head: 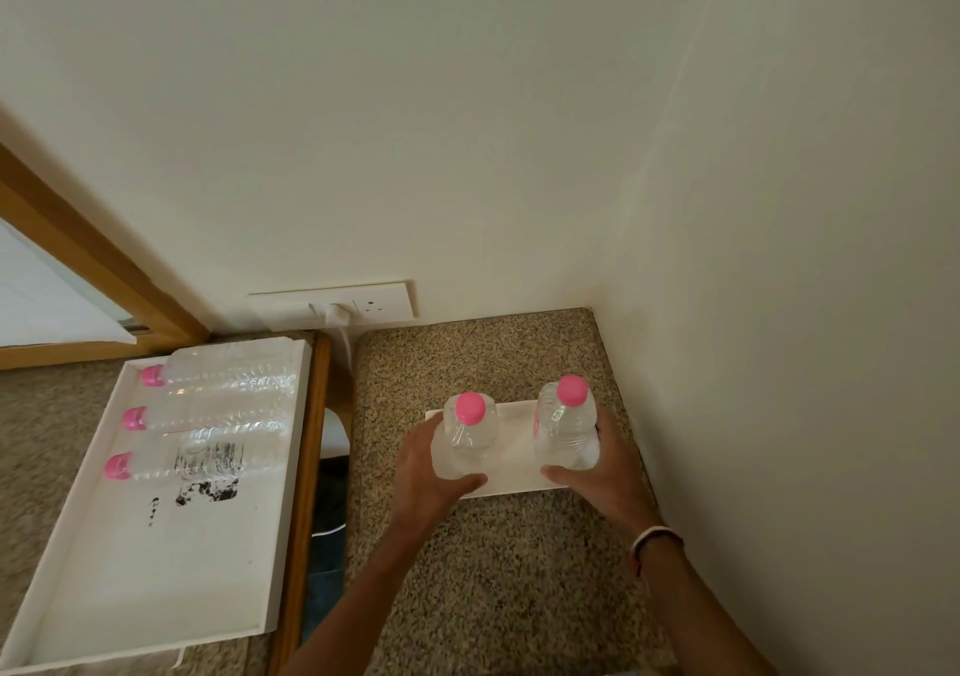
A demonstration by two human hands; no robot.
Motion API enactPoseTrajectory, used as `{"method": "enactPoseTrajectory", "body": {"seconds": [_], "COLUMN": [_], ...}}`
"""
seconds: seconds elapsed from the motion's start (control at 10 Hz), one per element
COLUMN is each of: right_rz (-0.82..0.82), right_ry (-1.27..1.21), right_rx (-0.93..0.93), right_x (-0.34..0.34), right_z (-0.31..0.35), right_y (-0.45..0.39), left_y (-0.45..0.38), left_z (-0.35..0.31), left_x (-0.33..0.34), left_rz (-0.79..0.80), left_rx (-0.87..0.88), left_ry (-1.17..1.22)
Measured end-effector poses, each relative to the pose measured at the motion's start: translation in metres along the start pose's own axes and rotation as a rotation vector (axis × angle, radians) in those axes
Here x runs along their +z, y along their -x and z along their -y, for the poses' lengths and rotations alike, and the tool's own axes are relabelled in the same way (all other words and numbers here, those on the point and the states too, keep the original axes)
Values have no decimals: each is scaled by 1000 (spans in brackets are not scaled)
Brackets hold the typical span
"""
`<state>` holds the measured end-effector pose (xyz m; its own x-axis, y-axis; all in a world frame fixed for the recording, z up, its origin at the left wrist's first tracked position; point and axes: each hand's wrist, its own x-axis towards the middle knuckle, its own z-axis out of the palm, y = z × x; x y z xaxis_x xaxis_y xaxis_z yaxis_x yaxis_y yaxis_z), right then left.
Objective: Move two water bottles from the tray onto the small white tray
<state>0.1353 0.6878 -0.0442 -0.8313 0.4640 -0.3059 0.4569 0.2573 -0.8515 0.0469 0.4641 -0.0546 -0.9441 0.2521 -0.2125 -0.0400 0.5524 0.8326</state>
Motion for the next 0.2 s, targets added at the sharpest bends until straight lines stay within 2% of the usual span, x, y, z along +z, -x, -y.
{"method": "enactPoseTrajectory", "body": {"seconds": [0.2], "right_rz": [134], "right_ry": [-128], "right_rx": [-16], "right_x": [-15], "right_z": [-12], "right_y": [-2], "left_y": [6], "left_z": [0], "left_x": [-7], "left_rz": [122], "left_rx": [21], "left_ry": [151]}}
